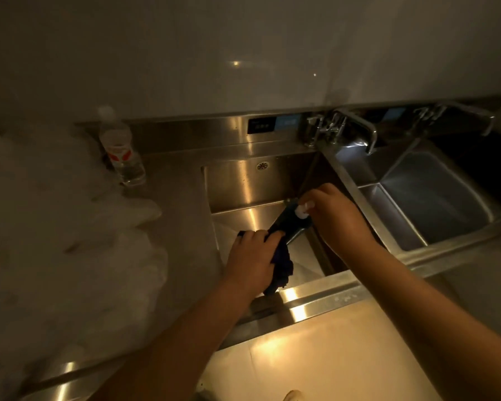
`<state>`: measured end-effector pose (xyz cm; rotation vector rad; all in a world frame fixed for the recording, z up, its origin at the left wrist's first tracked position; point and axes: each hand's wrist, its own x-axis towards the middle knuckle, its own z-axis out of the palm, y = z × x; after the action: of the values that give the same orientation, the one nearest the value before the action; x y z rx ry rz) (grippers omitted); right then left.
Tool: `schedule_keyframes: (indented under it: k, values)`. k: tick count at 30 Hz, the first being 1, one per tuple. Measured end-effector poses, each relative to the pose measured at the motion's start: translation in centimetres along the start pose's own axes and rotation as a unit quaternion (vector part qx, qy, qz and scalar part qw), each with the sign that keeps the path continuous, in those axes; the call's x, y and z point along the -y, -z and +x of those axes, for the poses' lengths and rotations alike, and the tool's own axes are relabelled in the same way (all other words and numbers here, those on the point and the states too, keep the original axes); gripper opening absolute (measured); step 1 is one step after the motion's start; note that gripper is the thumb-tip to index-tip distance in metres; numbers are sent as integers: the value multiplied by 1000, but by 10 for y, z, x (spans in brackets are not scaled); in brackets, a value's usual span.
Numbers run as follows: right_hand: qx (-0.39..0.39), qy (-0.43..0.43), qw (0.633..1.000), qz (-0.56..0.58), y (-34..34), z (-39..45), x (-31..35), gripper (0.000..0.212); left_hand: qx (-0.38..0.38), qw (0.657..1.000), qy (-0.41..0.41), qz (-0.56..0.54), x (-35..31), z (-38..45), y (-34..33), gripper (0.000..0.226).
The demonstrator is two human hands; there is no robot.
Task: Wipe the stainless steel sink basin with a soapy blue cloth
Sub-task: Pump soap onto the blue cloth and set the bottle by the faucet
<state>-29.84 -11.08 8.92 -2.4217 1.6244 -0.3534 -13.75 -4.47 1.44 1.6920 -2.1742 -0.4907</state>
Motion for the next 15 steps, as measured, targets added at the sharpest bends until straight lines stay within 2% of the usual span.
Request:
schedule_keyframes:
  k: [2, 5, 15]
  values:
    - [-16, -1, 1000, 6, 17, -12, -29, 27, 0, 1000, -10, 2, -31, 13, -9, 58]
    - [-13, -9, 999, -45, 46, -31, -76, 32, -3, 1000, -20, 8, -83, 33, -25, 61]
    - [-57, -67, 994, -65, 125, -99, -235, 25, 21, 997, -65, 43, -242, 113, -101, 63]
